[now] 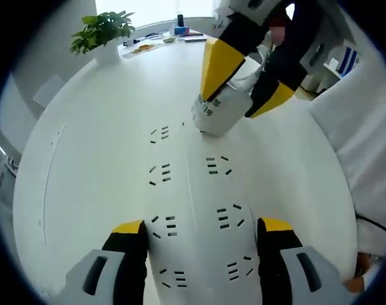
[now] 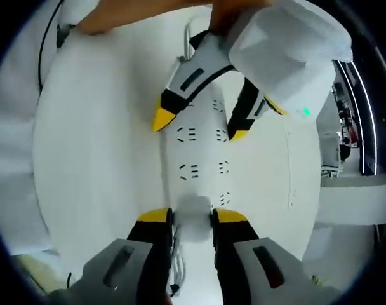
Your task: Straighten the power strip on the desk, plug the charger into it
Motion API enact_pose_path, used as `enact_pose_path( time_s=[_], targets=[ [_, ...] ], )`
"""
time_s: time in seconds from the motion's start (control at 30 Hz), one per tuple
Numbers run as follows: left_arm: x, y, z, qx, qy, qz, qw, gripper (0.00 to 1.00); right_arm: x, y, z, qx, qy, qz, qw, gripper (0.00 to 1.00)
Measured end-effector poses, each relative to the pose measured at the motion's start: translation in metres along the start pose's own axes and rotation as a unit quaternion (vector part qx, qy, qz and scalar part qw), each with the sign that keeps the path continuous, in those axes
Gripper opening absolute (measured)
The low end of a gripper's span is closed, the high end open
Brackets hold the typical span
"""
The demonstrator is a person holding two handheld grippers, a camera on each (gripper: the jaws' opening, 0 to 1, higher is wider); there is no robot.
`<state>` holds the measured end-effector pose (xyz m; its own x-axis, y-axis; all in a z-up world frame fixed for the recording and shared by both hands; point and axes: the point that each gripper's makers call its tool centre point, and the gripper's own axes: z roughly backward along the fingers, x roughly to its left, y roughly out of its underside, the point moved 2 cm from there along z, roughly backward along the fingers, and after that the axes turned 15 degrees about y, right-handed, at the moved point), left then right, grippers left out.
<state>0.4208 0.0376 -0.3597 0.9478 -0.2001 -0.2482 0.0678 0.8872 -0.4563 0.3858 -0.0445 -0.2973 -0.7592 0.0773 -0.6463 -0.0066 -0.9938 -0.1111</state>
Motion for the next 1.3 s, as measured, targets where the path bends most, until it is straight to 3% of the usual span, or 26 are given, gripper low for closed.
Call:
enact_pose_path(
  time_s=[0.07,0.17,0.23,0.27,0.33,0.4,0.43,0.5,0.6,0.7,0.77,0.8,0.9,0.97,1.23,1.3],
  targets=[
    [0.000,0.000,0.000,0.000,0.000,0.000,1.0000,0.71,-0.002,-0.001,0.002,0.001,0.002,-0.039,0.9992,0.25],
    [0.001,0.000,0.000,0.000,0.000,0.000,1.0000,0.71,-0.015,-0.006,0.011,-0.024,0.027,-0.054,0.9979,0.32],
    [0.001,0.000,0.000,0.000,0.000,-0.001,1.0000,0.71,-0.027,-0.002,0.020,-0.016,0.048,-0.148,0.9877,0.32],
    [0.001,0.000,0.000,-0.001,0.000,-0.001,1.0000,0.71,-0.032,0.001,0.024,-0.009,0.052,-0.215,0.9753,0.32],
    [0.001,0.000,0.000,-0.001,0.001,-0.001,1.0000,0.71,-0.031,0.011,0.026,0.010,0.047,-0.334,0.9414,0.33],
    [0.001,0.000,0.000,-0.001,0.001,-0.001,1.0000,0.71,-0.028,0.024,0.024,0.023,0.051,-0.385,0.9211,0.36],
    [0.001,0.000,0.000,-0.001,0.001,-0.001,1.0000,0.71,-0.026,0.031,0.021,0.038,0.056,-0.418,0.9061,0.36],
    [0.001,0.000,-0.001,-0.001,0.001,-0.002,1.0000,0.71,-0.018,0.035,0.017,0.051,0.043,-0.495,0.8661,0.34],
    [0.002,0.000,-0.001,-0.001,0.001,-0.002,1.0000,0.71,-0.015,0.028,0.010,0.038,0.027,-0.564,0.8242,0.36],
    [0.002,0.000,0.000,-0.001,0.001,-0.002,1.0000,0.71,-0.013,0.027,0.002,0.050,0.029,-0.591,0.8047,0.35],
    [0.003,0.000,0.000,-0.001,0.001,-0.002,1.0000,0.71,-0.010,0.028,-0.004,0.057,0.030,-0.591,0.8042,0.30],
    [0.003,0.000,0.000,-0.001,0.001,-0.002,1.0000,0.71,-0.007,0.026,-0.006,0.060,0.023,-0.598,0.7993,0.29],
    [0.003,0.000,0.000,-0.001,0.001,-0.002,1.0000,0.71,-0.004,0.025,-0.008,0.067,0.024,-0.603,0.7944,0.29],
    [0.003,0.000,0.000,-0.001,0.001,-0.002,1.0000,0.71,0.000,0.025,-0.007,0.073,0.022,-0.597,0.7986,0.29],
    [0.003,0.001,0.000,0.001,0.002,-0.002,1.0000,0.71,-0.002,0.024,-0.007,0.087,0.006,-0.610,0.7874,0.26],
    [0.003,0.001,0.000,0.001,0.002,-0.003,1.0000,0.71,-0.004,0.023,-0.008,0.097,-0.008,-0.600,0.7941,0.25]
  ],
)
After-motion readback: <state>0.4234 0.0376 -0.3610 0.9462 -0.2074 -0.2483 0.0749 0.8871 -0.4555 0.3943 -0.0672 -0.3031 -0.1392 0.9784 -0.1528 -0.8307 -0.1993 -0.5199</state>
